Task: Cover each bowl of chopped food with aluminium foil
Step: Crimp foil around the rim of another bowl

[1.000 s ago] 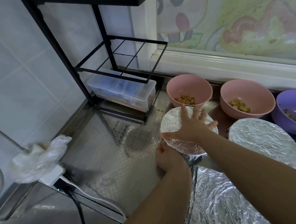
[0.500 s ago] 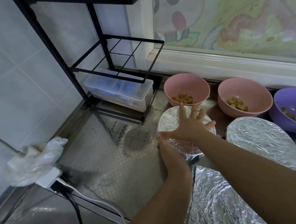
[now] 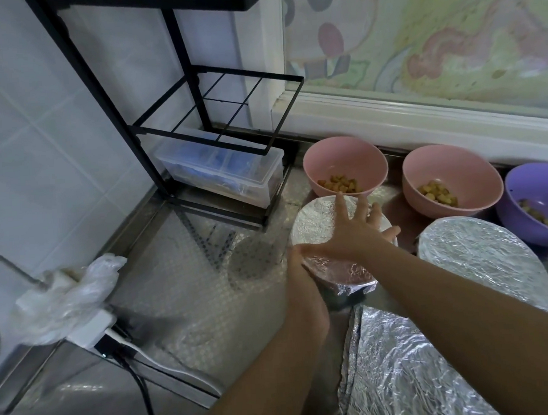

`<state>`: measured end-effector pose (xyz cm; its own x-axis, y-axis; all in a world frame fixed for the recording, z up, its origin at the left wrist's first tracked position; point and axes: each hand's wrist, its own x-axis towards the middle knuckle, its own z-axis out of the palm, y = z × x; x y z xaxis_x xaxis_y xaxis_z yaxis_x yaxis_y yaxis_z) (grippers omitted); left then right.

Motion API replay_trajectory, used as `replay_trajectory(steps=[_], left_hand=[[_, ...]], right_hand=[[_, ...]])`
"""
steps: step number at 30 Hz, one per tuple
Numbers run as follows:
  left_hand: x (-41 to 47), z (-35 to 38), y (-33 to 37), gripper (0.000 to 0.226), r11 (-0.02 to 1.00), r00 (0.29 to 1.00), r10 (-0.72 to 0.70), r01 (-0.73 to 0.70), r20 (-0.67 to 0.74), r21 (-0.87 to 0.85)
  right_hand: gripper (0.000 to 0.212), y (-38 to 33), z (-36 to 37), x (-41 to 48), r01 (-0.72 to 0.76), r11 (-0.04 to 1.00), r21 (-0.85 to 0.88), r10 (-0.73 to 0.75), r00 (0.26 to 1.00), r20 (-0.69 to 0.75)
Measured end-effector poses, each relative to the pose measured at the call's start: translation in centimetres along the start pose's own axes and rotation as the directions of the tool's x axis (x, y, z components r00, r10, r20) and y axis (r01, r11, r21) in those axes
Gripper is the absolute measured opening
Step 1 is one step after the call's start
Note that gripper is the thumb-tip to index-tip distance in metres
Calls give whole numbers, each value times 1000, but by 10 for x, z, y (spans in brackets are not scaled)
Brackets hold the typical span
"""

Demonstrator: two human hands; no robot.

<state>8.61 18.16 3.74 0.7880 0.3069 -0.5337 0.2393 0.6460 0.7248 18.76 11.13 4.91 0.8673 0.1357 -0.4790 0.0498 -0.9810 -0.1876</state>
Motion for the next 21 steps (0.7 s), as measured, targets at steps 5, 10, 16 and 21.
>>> replay_trajectory(steps=[5,10,16,21], left_hand=[[45,-13,15,60,998,999,-43,43,9,42],[118,-27,-29,55,979,997,15,1,-78,202],[65,8,36,35,969,999,-42,40,3,245],[68,16,59,27,978,998,-67,65,1,198]], right_hand=[[135,8,-4,-1,-6,995,103,13,998,-67],[111,11,-16,-2,-20,980,200,36,996,-77],[114,27,-36,-19,-84,980,183,67,993,97],[130,56,-52,-27,-6,997,71,-12,968,250]])
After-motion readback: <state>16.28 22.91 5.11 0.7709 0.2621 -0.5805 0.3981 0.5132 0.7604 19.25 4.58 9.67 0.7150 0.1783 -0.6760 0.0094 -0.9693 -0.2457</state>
